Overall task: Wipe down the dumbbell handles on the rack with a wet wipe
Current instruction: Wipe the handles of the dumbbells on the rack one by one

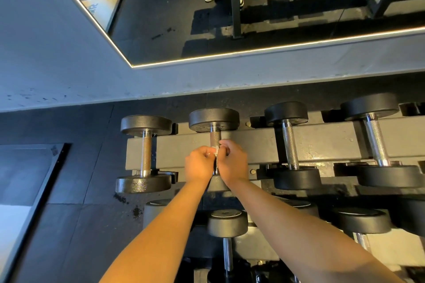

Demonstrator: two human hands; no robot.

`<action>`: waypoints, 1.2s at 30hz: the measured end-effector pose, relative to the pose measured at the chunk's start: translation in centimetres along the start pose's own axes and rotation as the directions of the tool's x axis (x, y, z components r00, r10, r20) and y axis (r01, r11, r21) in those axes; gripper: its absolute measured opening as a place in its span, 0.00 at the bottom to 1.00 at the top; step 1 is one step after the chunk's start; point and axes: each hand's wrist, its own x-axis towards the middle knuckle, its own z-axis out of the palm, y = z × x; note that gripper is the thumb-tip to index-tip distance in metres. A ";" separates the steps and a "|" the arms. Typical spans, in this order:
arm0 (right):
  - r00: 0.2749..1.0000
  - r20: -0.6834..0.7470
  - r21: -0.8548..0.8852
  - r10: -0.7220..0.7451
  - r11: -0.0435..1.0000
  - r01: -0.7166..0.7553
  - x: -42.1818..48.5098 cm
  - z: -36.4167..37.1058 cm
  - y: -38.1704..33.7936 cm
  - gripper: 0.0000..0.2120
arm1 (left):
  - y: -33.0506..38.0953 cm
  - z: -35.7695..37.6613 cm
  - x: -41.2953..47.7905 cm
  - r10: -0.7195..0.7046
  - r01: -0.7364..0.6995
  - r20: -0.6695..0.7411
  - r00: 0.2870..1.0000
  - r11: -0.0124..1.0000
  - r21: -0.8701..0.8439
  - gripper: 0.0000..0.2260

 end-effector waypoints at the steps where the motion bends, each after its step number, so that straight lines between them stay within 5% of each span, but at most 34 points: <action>1: 1.000 0.010 0.000 0.010 1.000 -0.010 -0.1 -0.1 -0.1 0.12 | -0.2 -0.1 -0.3 -0.019 0.019 0.015 1.000 1.000 0.006 0.07; 10: 1.000 -0.007 0.017 -0.005 1.000 0.005 0.2 -0.4 -0.1 0.10 | 0.1 -1.2 1.4 -0.050 0.052 0.017 0.999 0.970 -0.236 0.07; 22: 0.997 0.077 0.001 0.022 1.000 -0.022 0.0 -0.9 -0.1 0.14 | -1.0 -1.2 -0.7 -0.207 0.217 0.136 0.969 0.974 -0.069 0.04; 31: 0.996 0.049 0.093 -0.075 0.993 0.070 -3.3 -3.1 1.5 0.09 | -1.1 -1.3 -2.4 -0.062 0.087 0.117 0.991 0.971 -0.222 0.06; 36: 0.979 0.203 0.106 -0.017 0.994 -0.004 -1.7 -2.9 -0.8 0.08 | -0.3 -0.6 -1.8 0.044 -0.017 0.116 0.992 0.974 -0.226 0.08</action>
